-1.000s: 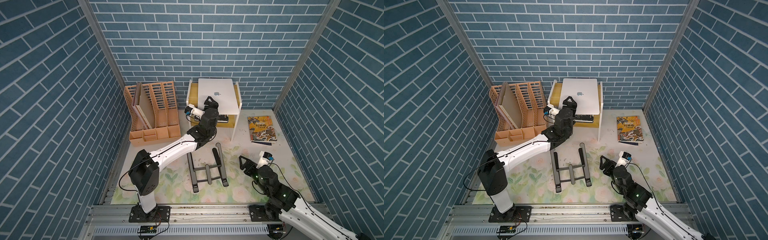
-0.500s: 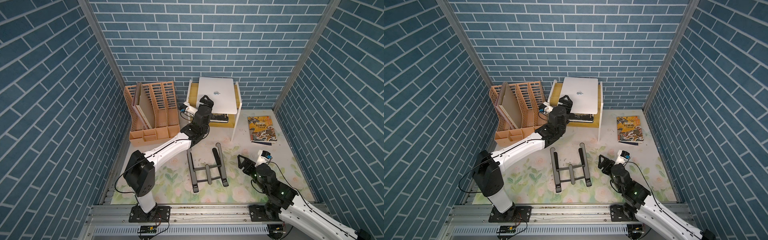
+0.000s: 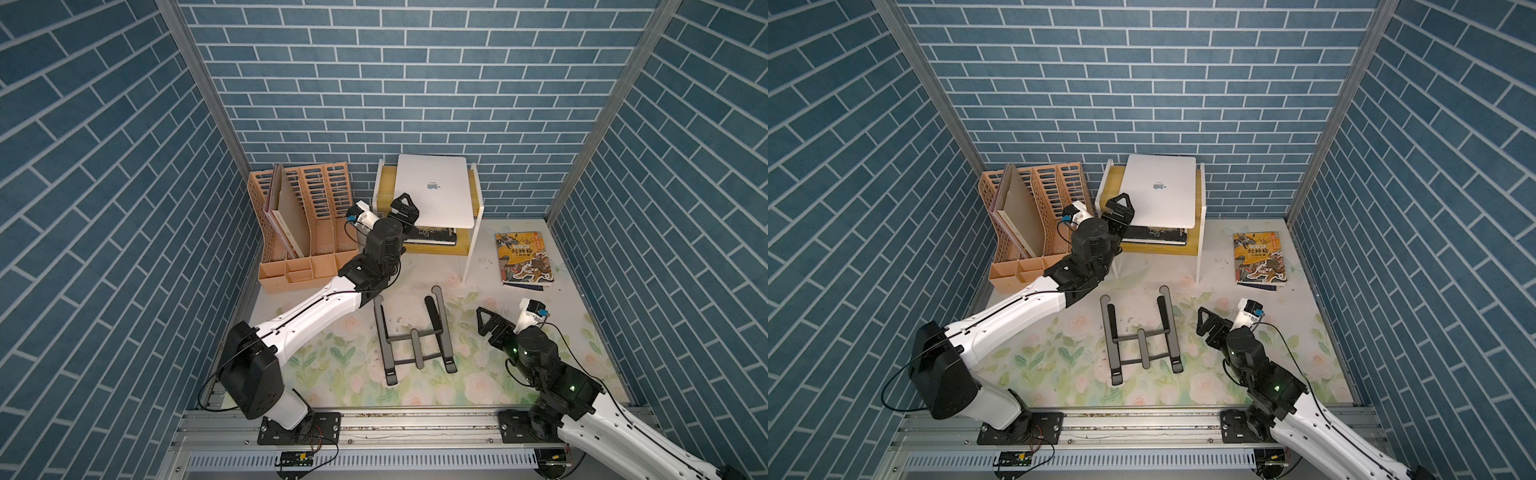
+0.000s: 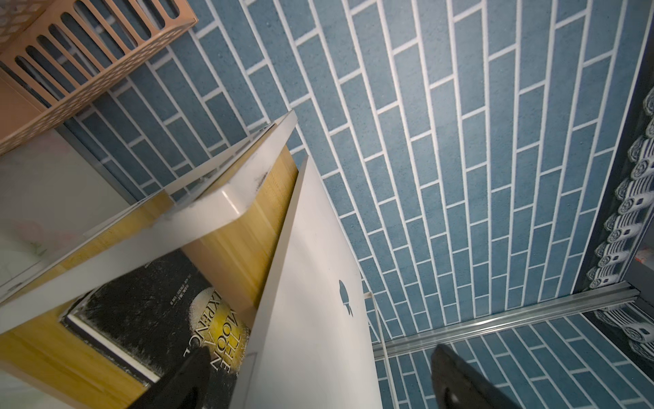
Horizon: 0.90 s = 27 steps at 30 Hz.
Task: Close the laptop lid and set it aside
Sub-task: Place the laptop on the shelf, then reset both arms
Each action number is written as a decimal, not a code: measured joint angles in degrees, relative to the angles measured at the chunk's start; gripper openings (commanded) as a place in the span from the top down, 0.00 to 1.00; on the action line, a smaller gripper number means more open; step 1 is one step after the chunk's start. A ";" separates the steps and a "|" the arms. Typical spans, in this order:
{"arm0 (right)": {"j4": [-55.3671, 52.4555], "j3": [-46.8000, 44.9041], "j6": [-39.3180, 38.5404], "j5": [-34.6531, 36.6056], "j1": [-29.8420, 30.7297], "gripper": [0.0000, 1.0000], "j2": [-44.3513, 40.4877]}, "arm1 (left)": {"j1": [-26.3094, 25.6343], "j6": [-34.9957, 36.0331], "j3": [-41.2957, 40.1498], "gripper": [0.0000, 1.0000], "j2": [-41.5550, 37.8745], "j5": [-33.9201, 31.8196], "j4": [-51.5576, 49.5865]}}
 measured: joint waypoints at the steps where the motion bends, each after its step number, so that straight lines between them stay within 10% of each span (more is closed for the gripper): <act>1: -0.42 0.09 -0.02 0.04 0.00 0.01 -0.15 | 0.00 0.20 -1.38 0.00 -1.01 0.11 0.11; 17: -3.45 1.03 -5.66 5.01 0.00 0.00 -2.23 | 0.00 12.94 -23.78 0.00 -29.53 1.44 -0.26; 27: 2.21 0.98 -14.29 15.65 0.00 0.00 -2.27 | 0.07 29.68 -31.89 0.00 -43.76 -13.40 -11.34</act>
